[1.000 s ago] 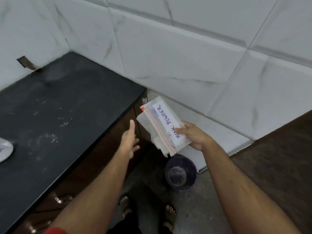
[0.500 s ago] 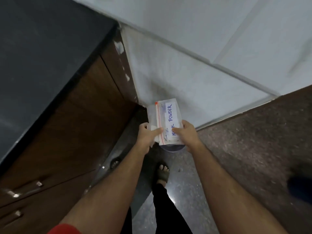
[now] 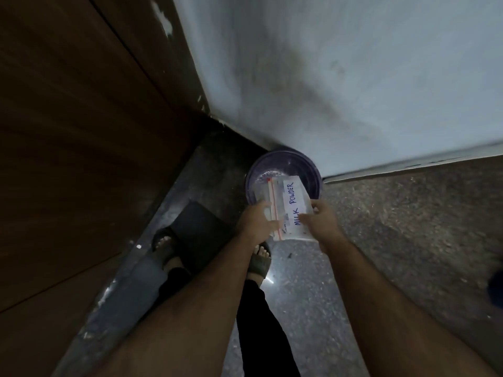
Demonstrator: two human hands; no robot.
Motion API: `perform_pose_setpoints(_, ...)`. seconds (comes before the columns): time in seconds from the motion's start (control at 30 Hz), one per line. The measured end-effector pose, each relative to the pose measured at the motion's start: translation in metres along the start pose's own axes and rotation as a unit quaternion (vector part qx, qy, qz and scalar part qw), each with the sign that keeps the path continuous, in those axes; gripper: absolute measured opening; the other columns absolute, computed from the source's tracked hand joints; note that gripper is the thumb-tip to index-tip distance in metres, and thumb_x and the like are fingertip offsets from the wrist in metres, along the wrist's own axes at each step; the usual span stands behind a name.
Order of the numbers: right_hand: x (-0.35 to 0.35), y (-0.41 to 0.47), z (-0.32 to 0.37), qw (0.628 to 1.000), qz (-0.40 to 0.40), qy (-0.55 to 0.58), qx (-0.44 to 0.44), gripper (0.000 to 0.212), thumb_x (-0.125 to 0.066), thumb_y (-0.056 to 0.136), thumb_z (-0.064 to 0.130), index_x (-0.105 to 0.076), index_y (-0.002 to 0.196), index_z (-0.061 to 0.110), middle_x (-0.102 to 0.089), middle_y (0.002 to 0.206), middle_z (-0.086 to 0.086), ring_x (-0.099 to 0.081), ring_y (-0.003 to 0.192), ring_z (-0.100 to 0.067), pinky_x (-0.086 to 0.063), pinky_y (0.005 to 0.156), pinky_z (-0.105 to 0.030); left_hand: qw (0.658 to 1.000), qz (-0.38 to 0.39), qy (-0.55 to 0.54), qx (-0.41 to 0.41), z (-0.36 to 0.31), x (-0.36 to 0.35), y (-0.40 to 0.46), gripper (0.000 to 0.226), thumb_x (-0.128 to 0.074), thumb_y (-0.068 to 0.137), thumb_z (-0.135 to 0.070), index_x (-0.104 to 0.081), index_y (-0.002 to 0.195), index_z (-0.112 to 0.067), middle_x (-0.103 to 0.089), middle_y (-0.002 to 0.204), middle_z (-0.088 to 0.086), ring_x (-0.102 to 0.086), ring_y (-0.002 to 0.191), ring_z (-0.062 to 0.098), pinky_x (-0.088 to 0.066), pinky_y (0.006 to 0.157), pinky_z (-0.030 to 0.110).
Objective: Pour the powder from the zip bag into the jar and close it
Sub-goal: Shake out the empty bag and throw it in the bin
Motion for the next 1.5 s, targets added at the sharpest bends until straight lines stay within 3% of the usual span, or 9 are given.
perform_pose_setpoints(0.17, -0.019, 0.077, -0.029, 0.999, -0.01, -0.05, -0.012, 0.047, -0.061, 0.089, -0.003, -0.054, 0.134, 0.006, -0.066, 0.124, -0.013, -0.066, 0.102, -0.029, -0.054, 0.07, -0.031, 0.998, 0.031, 0.063, -0.002, 0.023, -0.033, 0.067, 0.054, -0.072, 0.086, -0.028, -0.052, 0.135, -0.016, -0.057, 0.133, 0.012, -0.058, 0.118, 0.028, -0.053, 0.094, 0.038)
perform_pose_setpoints(0.3, -0.026, 0.132, -0.043, 0.996, -0.029, -0.082, -0.015, 0.047, -0.059, 0.089, -0.004, -0.053, 0.134, 0.006, -0.065, 0.124, -0.014, -0.063, 0.107, -0.032, -0.055, 0.081, -0.039, 0.991, 0.008, 0.128, -0.023, 0.031, -0.054, 0.113, 0.039, -0.067, 0.091, -0.029, -0.057, 0.124, -0.011, -0.054, 0.129, 0.015, -0.054, 0.118, 0.031, -0.049, 0.093, 0.038)
perform_pose_setpoints(0.53, -0.024, 0.173, -0.05, 0.971, -0.088, -0.22, 0.024, 0.056, -0.061, 0.087, 0.004, -0.048, 0.141, 0.008, -0.061, 0.132, -0.019, -0.059, 0.118, -0.04, -0.051, 0.1, -0.048, 0.978, -0.004, 0.196, -0.067, 0.035, -0.066, 0.134, 0.037, -0.06, 0.095, -0.026, -0.059, 0.128, -0.009, -0.052, 0.136, 0.02, -0.052, 0.123, 0.035, -0.044, 0.1, 0.041)
perform_pose_setpoints(0.7, -0.024, 0.119, -0.038, 0.946, -0.072, -0.311, 0.059, 0.054, -0.06, 0.09, 0.008, -0.05, 0.143, 0.015, -0.064, 0.131, -0.017, -0.062, 0.114, -0.039, -0.051, 0.093, -0.04, 0.982, 0.021, 0.181, -0.056, 0.036, -0.048, 0.086, 0.045, -0.062, 0.094, -0.024, -0.054, 0.136, -0.011, -0.048, 0.14, 0.015, -0.05, 0.127, 0.034, -0.042, 0.104, 0.039)
perform_pose_setpoints(0.83, -0.017, 0.053, -0.007, 0.933, -0.044, -0.343, 0.102, 0.049, -0.058, 0.09, 0.013, -0.056, 0.139, 0.014, -0.065, 0.131, -0.016, -0.063, 0.116, -0.037, -0.052, 0.097, -0.042, 0.983, 0.009, 0.175, -0.054, 0.017, -0.002, 0.024, 0.045, -0.062, 0.093, -0.024, -0.055, 0.136, -0.014, -0.05, 0.142, 0.013, -0.049, 0.131, 0.033, -0.042, 0.107, 0.039)
perform_pose_setpoints(0.97, -0.013, -0.026, 0.06, 0.917, -0.001, -0.365, 0.163, 0.053, -0.063, 0.093, 0.024, -0.051, 0.143, 0.01, -0.057, 0.142, -0.016, -0.055, 0.127, -0.035, -0.046, 0.104, -0.041, 0.98, -0.021, 0.186, -0.06, -0.019, 0.064, -0.053, 0.057, -0.057, 0.098, -0.026, -0.039, 0.151, -0.017, -0.03, 0.161, 0.012, -0.031, 0.146, 0.029, -0.029, 0.115, 0.038)
perform_pose_setpoints(1.1, -0.013, -0.111, 0.143, 0.887, 0.03, -0.391, 0.245, 0.05, -0.059, 0.096, 0.032, -0.053, 0.14, 0.01, -0.057, 0.139, -0.017, -0.055, 0.124, -0.038, -0.048, 0.097, -0.045, 0.976, -0.077, 0.192, -0.071, -0.054, 0.138, -0.133, 0.062, -0.056, 0.099, -0.03, -0.03, 0.155, -0.02, -0.021, 0.165, 0.01, -0.024, 0.15, 0.027, -0.025, 0.12, 0.04)
perform_pose_setpoints(1.23, -0.016, -0.192, 0.223, 0.834, 0.029, -0.421, 0.356, 0.057, -0.057, 0.094, 0.043, -0.052, 0.142, 0.012, -0.054, 0.141, -0.017, -0.048, 0.13, -0.038, -0.045, 0.104, -0.045, 0.962, -0.155, 0.203, -0.098, -0.08, 0.208, -0.215, 0.064, -0.054, 0.099, -0.034, -0.028, 0.156, -0.022, -0.021, 0.165, 0.009, -0.022, 0.15, 0.027, -0.024, 0.121, 0.038)
perform_pose_setpoints(1.5, -0.048, -0.328, 0.368, 0.721, -0.043, -0.446, 0.528, 0.063, -0.05, 0.097, 0.051, -0.042, 0.15, 0.017, -0.039, 0.156, -0.014, -0.033, 0.144, -0.031, -0.029, 0.118, -0.044, 0.89, -0.347, 0.246, -0.164, -0.12, 0.32, -0.343, 0.064, -0.051, 0.1, -0.039, -0.026, 0.157, -0.023, -0.02, 0.165, 0.006, -0.016, 0.153, 0.02, -0.015, 0.122, 0.032)
Point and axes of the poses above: each hand's wrist, its own y-axis towards the middle knuckle, its own x-axis out of the back of the hand, z = x × y, the point moved 4 cm from there along y, towards the middle knuckle
